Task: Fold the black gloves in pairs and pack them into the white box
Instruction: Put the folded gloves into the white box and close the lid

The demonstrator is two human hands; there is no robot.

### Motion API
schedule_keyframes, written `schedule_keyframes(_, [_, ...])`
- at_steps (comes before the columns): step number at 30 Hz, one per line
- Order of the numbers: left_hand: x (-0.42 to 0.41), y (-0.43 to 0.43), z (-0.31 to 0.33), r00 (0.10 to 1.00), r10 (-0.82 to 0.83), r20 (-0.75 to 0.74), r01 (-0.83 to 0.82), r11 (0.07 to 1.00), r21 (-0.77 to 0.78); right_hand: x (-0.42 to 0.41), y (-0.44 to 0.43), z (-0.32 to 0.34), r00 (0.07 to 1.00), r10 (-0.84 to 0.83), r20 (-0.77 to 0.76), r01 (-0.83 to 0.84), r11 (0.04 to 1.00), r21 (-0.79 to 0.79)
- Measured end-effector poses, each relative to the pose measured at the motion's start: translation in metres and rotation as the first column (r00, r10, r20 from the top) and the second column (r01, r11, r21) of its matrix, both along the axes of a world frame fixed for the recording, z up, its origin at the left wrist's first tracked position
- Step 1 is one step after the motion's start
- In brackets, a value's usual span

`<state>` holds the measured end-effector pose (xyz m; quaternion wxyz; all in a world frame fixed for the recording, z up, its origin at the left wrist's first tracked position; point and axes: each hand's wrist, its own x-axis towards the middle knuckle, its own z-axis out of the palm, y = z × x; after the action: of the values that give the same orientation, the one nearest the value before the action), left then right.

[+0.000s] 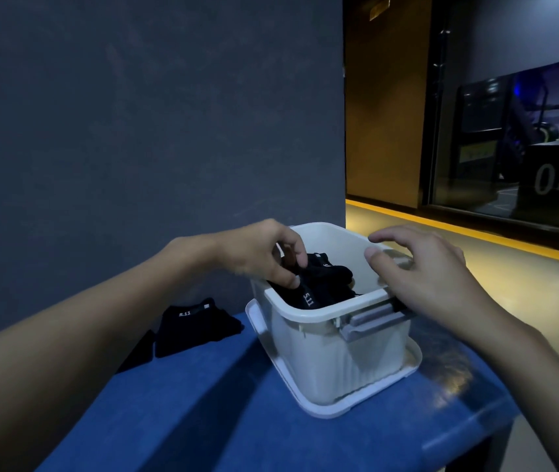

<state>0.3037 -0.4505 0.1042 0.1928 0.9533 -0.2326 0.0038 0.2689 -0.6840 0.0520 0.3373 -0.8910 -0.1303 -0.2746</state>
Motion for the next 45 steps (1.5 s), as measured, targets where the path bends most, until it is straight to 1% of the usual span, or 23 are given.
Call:
schedule_keyframes(3, [-0.018,0.013,0.005,0.996,0.018,0.093,-0.01,0.997,-0.078,-0.014,0.019,0.01,0.996,0.082,0.045,-0.084,0.995,0.046])
schedule_keyframes(7, [-0.048,0.05,0.005,0.99,0.051,0.13,-0.024,0.979,-0.203,-0.033,0.061,0.02,0.975,0.193,0.107,-0.198,0.979,0.04])
schedule_keyframes(10, [-0.075,0.086,-0.007,0.982,0.134,0.133,-0.091,0.955,-0.283,-0.047,0.1,0.024,0.943,0.298,0.146,-0.302,0.953,0.006])
schedule_keyframes(13, [-0.098,0.127,-0.026,0.962,0.244,0.126,-0.188,0.92,-0.345,-0.057,0.142,0.022,0.905,0.407,0.119,-0.403,0.913,-0.061])
schedule_keyframes(16, [-0.117,0.167,-0.047,0.931,0.35,0.099,-0.287,0.874,-0.391,-0.057,0.184,0.01,0.876,0.474,0.09,-0.458,0.876,-0.151])
schedule_keyframes(19, [-0.128,0.204,-0.073,0.874,0.473,0.112,-0.399,0.829,-0.391,-0.044,0.222,-0.011,0.865,0.501,-0.019,-0.494,0.845,-0.206])
schedule_keyframes(21, [-0.13,0.226,-0.093,0.83,0.547,0.109,-0.473,0.793,-0.384,-0.029,0.244,-0.028,0.869,0.486,-0.1,-0.495,0.84,-0.222])
schedule_keyframes(23, [-0.128,0.243,-0.115,0.803,0.587,0.104,-0.534,0.786,-0.311,-0.011,0.26,-0.044,0.878,0.443,-0.182,-0.476,0.85,-0.225])
schedule_keyframes(25, [-0.125,0.254,-0.131,0.803,0.587,0.105,-0.556,0.8,-0.224,0.008,0.271,-0.059,0.887,0.389,-0.247,-0.444,0.866,-0.23])
schedule_keyframes(30, [-0.117,0.265,-0.143,0.838,0.533,0.114,-0.516,0.843,-0.15,0.043,0.283,-0.082,0.929,0.224,-0.294,-0.315,0.895,-0.315])
schedule_keyframes(34, [-0.107,0.262,-0.144,0.848,0.522,0.093,-0.505,0.849,-0.155,0.062,0.286,-0.092,0.916,0.157,-0.37,-0.259,0.934,-0.245])
schedule_keyframes(38, [-0.102,0.26,-0.149,0.862,0.505,0.051,-0.503,0.863,-0.054,0.073,0.283,-0.1,0.89,0.193,-0.412,-0.262,0.958,-0.118])
schedule_keyframes(42, [-0.101,0.257,-0.146,0.862,0.499,0.087,-0.498,0.866,-0.033,0.076,0.278,-0.106,0.882,0.215,-0.42,-0.282,0.954,-0.104])
schedule_keyframes(45, [-0.102,0.249,-0.141,0.856,0.494,0.154,-0.497,0.867,-0.018,0.074,0.275,-0.105,0.839,0.26,-0.477,-0.328,0.943,-0.064])
